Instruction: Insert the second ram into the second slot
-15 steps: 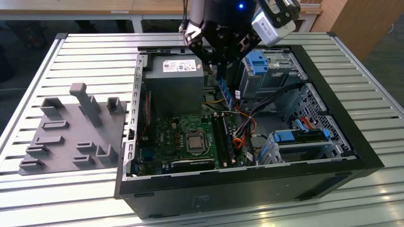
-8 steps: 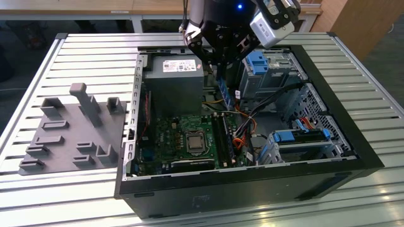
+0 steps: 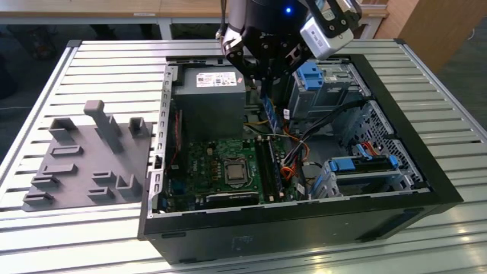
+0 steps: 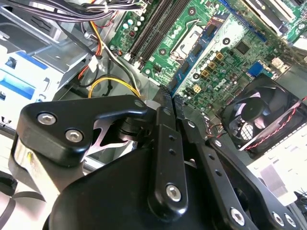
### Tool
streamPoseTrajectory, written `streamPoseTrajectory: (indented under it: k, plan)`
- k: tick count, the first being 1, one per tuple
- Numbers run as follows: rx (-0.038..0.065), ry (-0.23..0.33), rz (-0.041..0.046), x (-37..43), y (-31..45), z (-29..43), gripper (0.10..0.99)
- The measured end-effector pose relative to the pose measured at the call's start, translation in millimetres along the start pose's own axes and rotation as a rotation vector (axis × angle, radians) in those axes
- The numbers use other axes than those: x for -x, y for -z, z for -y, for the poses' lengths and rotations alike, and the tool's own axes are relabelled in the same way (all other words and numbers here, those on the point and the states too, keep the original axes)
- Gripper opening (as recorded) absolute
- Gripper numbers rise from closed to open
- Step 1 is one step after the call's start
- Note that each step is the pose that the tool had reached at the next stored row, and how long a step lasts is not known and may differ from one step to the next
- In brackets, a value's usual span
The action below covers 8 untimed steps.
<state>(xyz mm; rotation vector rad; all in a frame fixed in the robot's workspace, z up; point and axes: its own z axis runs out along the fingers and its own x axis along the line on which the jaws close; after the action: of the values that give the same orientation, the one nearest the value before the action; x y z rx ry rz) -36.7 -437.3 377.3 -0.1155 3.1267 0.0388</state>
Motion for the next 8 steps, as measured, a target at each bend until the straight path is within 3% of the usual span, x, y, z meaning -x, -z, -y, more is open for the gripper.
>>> streamPoseTrajectory:
  k: [8]
  plan:
    - [0.0,-0.001,0.0,0.0,-3.3,0.1,0.137]
